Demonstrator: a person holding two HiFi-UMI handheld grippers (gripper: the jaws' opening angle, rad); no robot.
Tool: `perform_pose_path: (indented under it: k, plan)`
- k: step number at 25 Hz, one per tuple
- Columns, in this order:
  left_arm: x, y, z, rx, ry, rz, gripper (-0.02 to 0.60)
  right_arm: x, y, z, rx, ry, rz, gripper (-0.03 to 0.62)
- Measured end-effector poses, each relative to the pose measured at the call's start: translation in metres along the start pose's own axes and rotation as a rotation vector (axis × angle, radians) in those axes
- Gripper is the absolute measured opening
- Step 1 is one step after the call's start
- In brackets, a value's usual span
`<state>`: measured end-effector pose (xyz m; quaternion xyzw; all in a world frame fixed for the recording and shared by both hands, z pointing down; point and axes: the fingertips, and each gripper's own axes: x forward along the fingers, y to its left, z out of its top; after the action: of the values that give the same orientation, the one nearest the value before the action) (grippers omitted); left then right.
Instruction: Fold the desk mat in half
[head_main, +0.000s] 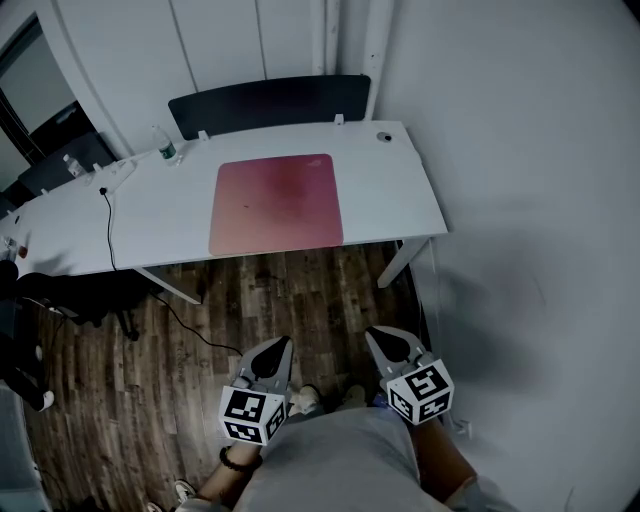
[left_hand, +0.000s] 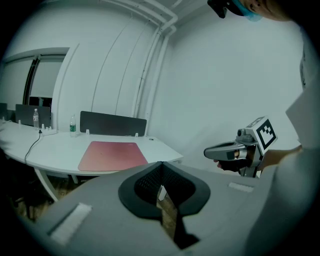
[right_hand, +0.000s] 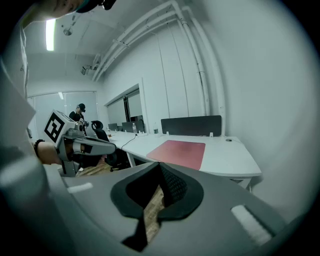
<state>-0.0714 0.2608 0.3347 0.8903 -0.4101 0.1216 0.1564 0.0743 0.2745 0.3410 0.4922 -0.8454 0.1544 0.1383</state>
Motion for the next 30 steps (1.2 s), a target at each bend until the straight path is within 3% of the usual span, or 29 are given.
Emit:
perform_pose_path:
  k: [8,15,30]
  plan:
    - [-0.001,0.013,-0.006,0.002,0.006,-0.032,0.018,0.012,0.012,-0.007,0.019,0.009,-0.012,0.006]
    - [0.024,0.021,-0.002,0.003,0.011,-0.045,0.018,0.029,-0.008,-0.005,0.022,0.014,-0.006,0.006]
    - [0.164,0.057,0.061,0.018,0.005,-0.024,0.018,0.125,-0.140,0.059,-0.033,0.022,0.048,0.006]
